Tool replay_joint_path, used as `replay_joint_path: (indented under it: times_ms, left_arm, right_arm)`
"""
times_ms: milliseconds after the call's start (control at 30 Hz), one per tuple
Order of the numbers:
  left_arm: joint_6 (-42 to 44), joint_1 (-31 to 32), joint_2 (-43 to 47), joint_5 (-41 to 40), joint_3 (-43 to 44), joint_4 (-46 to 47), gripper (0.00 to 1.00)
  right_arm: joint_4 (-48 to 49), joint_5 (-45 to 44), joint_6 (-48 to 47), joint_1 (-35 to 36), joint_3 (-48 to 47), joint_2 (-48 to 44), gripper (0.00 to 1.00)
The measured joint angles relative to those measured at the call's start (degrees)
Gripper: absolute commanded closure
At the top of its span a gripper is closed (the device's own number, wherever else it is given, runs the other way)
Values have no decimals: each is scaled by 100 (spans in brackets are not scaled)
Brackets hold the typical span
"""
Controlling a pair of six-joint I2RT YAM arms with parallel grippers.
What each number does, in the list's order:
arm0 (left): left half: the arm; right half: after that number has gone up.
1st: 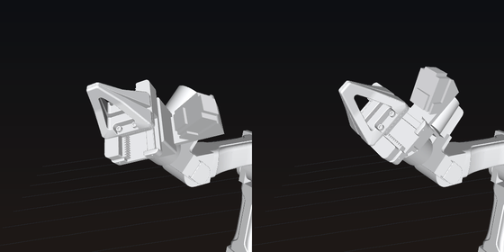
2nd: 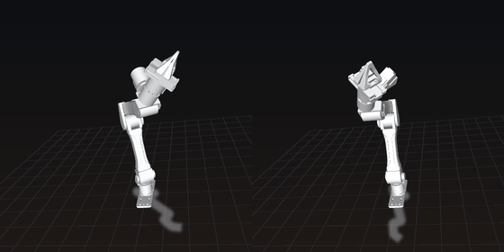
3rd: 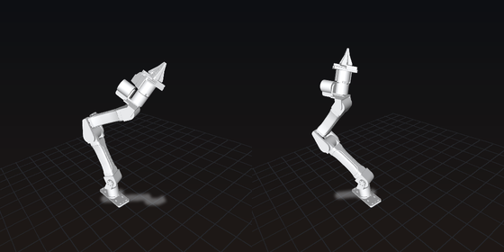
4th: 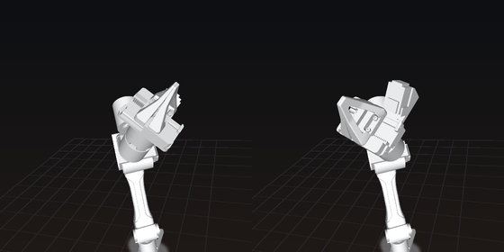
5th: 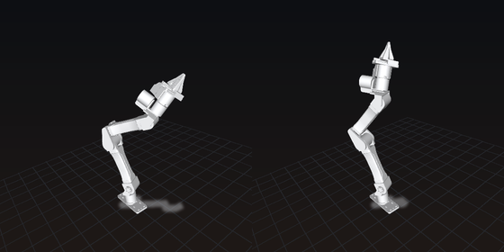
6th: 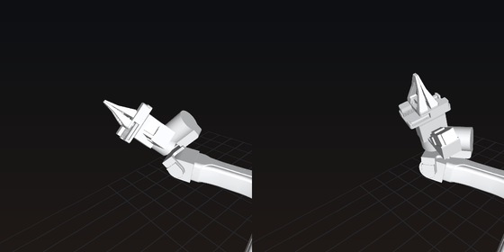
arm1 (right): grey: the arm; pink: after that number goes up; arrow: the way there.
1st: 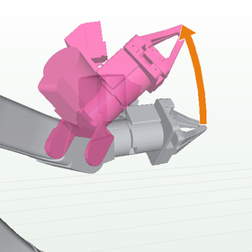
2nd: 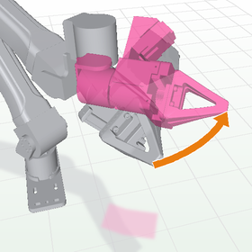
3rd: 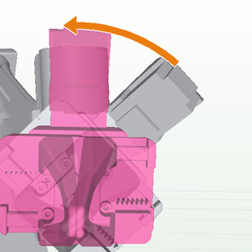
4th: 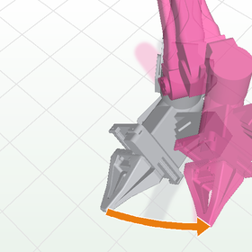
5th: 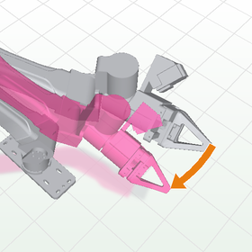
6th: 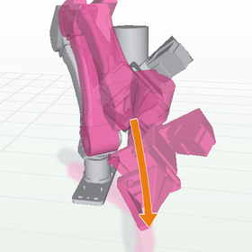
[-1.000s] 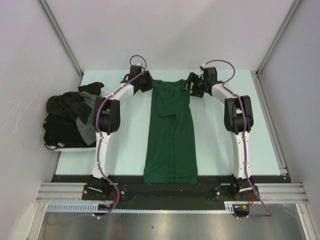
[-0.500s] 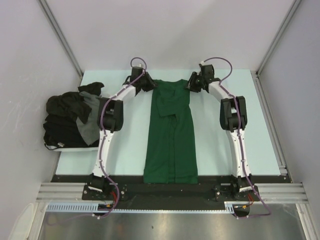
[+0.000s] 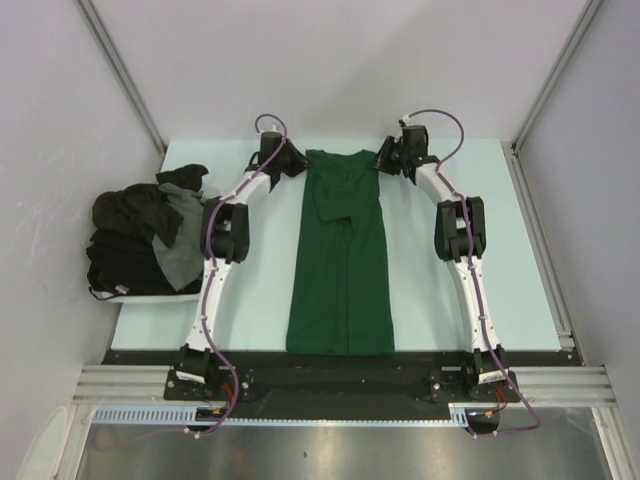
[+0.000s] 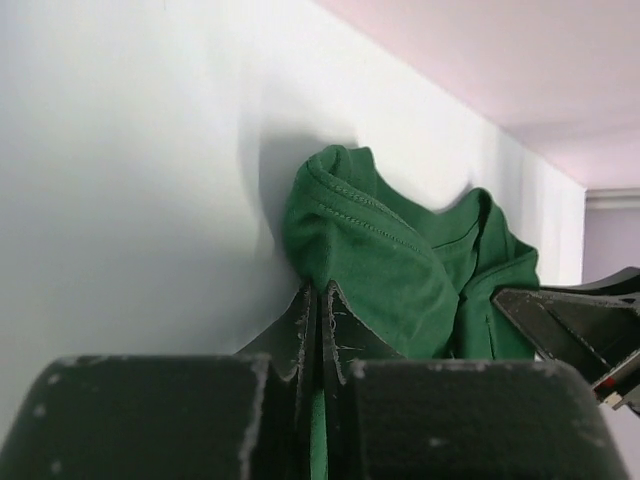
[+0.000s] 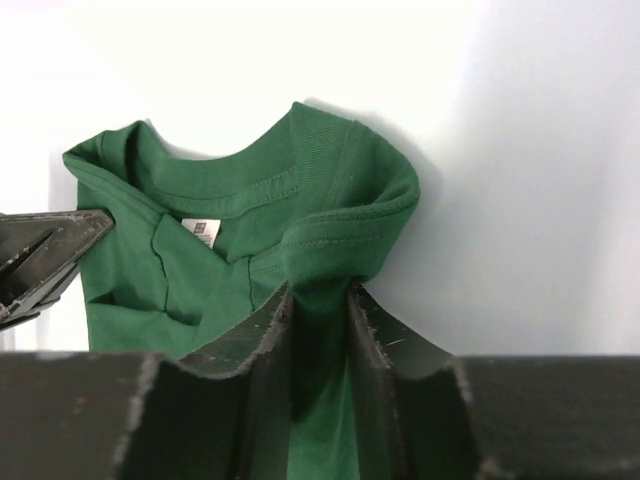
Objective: Fold and stack the t-shirts
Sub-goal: Grab the bottom of the folded rectangular tshirt with both arms
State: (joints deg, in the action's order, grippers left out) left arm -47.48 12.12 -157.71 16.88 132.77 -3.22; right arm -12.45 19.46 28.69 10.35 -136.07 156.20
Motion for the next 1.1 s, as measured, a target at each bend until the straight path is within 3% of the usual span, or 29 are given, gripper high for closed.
replay_joint_path:
  times_ms: [167, 267, 300, 333, 433, 467, 500, 567, 667, 767, 933, 1100]
  left_arm:
    - [-157, -87, -192, 140, 181, 236, 97]
    - [-225, -122, -201, 155, 181, 295, 94]
    - [-249, -131, -201, 155, 181, 317, 92]
    - [-260, -140, -201, 155, 181, 337, 90]
    - [-260, -162, -201, 162, 181, 404, 74]
    - [-251, -168, -201, 155, 181, 415, 63]
    - [-234, -179, -201, 155, 181, 431, 54]
    - [-144, -195, -173, 151, 181, 435, 34]
    - [48, -219, 44, 155, 179, 328, 21]
    - [363, -232, 549, 151, 166, 50, 17]
    - [1008, -236, 2146, 131, -258, -522, 16]
    - [1681, -236, 4518, -90, -1727, -1023, 16]
  right_arm:
    - [249, 0, -140, -11, -103, 105, 65]
    - [417, -20, -243, -9, -109, 133, 56]
    - [466, -22, -264, -11, -131, 153, 47]
    - [522, -35, -291, -11, -170, 177, 44]
    - [599, -35, -378, -17, -317, 229, 30]
    - [612, -17, -420, -24, -363, 236, 24]
    - [632, 7, -472, -24, -404, 236, 1]
    - [656, 35, -601, -39, -442, 195, 0]
    - [459, 37, -938, -81, -442, -7, 0]
    - [57, -2, -1198, -138, -319, -544, 0]
    - [-468, -9, -1403, -219, 599, -2450, 0]
    - [-636, 160, -1027, -407, 1976, -4680, 0]
